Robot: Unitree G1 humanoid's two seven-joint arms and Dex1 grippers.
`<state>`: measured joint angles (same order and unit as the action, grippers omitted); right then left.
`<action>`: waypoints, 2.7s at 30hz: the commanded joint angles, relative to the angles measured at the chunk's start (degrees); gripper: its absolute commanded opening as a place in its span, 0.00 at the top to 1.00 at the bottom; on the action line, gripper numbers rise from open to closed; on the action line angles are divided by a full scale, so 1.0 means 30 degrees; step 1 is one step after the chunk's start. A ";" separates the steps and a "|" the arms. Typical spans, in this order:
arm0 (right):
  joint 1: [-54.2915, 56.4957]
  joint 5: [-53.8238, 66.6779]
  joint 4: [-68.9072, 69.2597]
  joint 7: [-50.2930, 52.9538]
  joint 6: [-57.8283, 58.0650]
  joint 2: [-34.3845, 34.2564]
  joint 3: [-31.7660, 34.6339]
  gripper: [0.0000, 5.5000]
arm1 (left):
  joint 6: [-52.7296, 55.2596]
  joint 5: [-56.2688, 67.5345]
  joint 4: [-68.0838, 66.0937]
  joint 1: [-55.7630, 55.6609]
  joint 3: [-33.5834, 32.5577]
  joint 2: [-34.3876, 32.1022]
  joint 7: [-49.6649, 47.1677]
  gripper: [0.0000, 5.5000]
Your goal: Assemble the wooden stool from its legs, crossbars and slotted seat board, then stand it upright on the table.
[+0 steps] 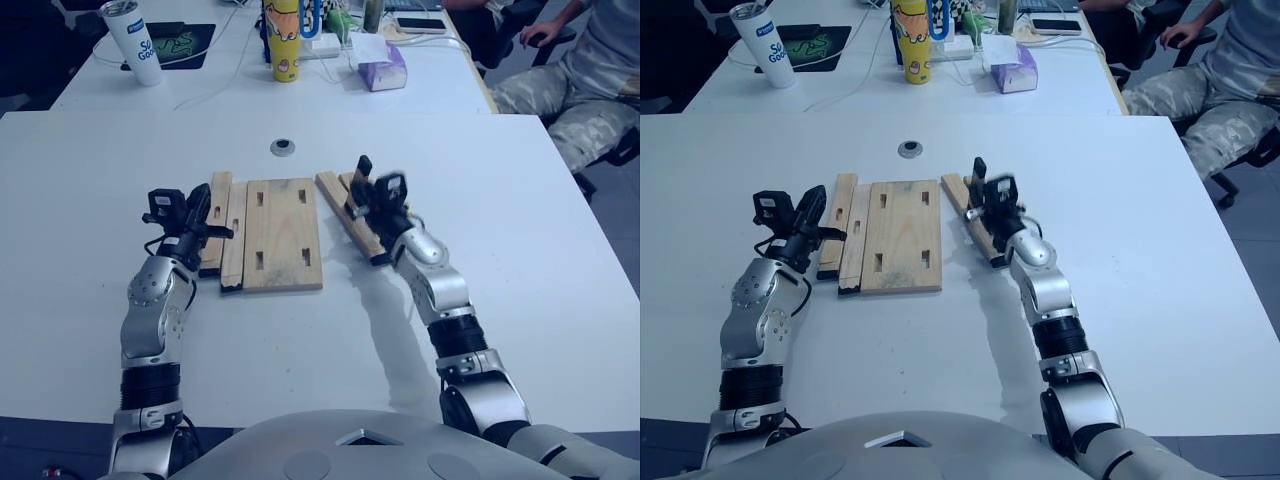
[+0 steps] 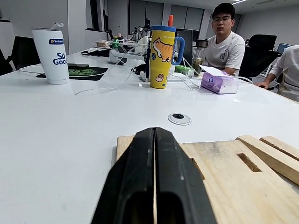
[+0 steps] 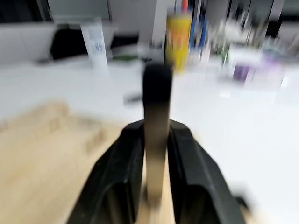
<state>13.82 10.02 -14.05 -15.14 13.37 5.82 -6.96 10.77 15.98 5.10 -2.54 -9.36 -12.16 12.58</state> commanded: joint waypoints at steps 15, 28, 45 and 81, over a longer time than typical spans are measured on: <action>0.4079 0.0178 0.5570 0.1066 -0.0932 -0.0278 0.2456 0.76 | -0.1036 -0.0378 -0.0608 -0.0483 -0.0188 0.0425 -0.0452 1.00; 0.6050 0.0463 0.5046 -0.0082 -0.0270 -0.0208 0.2094 1.00 | -0.1218 -0.0443 -0.0556 -0.0345 -0.0142 0.0668 -0.0627 1.00; 0.4248 -0.0723 0.3843 0.1167 0.0735 -0.0403 0.1798 1.00 | -0.1283 -0.0457 -0.0883 -0.0771 -0.0182 0.0578 -0.0513 1.00; -0.0857 0.4982 1.1308 -0.4279 1.5277 0.7322 0.0497 0.47 | -0.3123 -0.2593 0.2370 0.1868 0.1585 0.4800 -0.4468 1.00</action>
<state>10.30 25.63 20.15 -28.49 58.89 27.39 -4.95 1.59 8.83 12.61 4.04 -5.02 2.28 -0.72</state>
